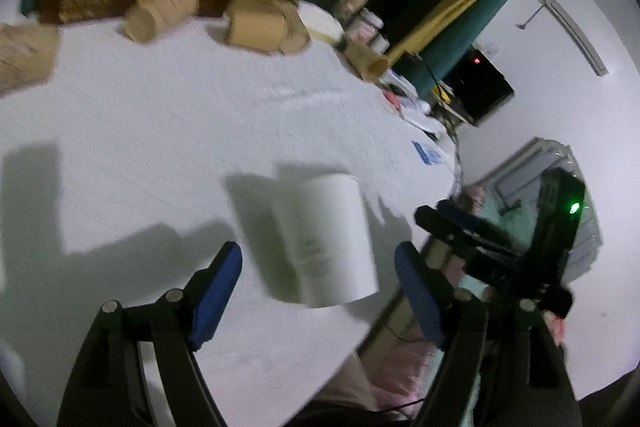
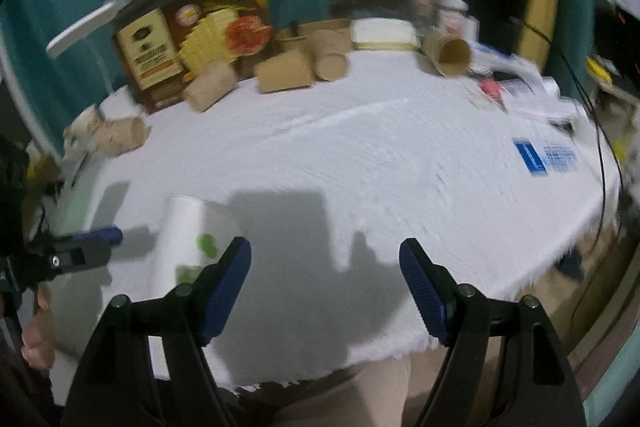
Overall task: Flip cup upright
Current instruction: 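Grasp the white cup with the right tool while the left tool releases it, then carry the white cup with the right tool, rotating it rim up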
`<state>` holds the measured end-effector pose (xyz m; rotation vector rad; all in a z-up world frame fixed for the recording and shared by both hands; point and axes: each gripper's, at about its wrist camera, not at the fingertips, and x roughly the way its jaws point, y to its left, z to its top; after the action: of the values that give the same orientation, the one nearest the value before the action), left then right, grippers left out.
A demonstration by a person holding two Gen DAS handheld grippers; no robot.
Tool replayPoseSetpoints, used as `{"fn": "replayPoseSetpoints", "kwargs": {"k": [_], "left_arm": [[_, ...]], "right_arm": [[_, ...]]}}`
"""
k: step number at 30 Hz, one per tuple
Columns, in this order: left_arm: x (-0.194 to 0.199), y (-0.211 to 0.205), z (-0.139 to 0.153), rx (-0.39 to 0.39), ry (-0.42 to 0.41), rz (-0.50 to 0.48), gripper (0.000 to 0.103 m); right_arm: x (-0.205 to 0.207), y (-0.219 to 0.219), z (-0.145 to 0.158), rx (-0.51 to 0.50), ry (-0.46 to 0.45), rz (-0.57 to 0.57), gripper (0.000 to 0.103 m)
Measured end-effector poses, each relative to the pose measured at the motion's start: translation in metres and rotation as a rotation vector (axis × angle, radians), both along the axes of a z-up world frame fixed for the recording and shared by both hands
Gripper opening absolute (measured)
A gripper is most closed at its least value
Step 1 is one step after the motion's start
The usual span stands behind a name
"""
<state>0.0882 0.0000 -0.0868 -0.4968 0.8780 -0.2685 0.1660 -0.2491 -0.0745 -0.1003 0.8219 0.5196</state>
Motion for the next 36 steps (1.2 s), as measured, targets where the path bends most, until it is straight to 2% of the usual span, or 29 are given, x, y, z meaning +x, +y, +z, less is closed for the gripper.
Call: {"fn": "replayPoseSetpoints", "kwargs": {"k": [3,6,8,16,24,27,29,36], "left_arm": [[-0.013,0.019,0.007,0.088,-0.046,0.067,0.079],[-0.025,0.033,0.011,0.203,-0.082,0.131,0.079],[-0.030,0.042,0.011,0.229,-0.092,0.148,0.079],[-0.043,0.066,0.001,0.191,-0.095,0.183,0.079],[-0.046,0.076,-0.003,0.187,-0.106,0.173,0.079],[-0.047,0.080,-0.004,0.185,-0.108,0.174,0.079],[-0.046,0.083,-0.004,0.190,-0.107,0.174,0.079],[-0.042,0.088,-0.008,0.207,-0.087,0.172,0.079]], "right_arm": [[0.001,0.025,0.008,0.034,0.034,0.109,0.074],[0.011,0.044,0.007,0.099,0.142,0.189,0.074],[0.021,0.056,0.003,0.119,0.229,0.219,0.074],[0.042,0.090,-0.015,0.040,0.328,0.275,0.074],[0.063,0.104,-0.052,0.060,0.490,0.266,0.075],[0.064,0.107,-0.053,0.059,0.495,0.274,0.074],[0.062,0.111,-0.051,0.042,0.488,0.296,0.068],[0.056,0.120,-0.047,0.004,0.483,0.328,0.067]]}}
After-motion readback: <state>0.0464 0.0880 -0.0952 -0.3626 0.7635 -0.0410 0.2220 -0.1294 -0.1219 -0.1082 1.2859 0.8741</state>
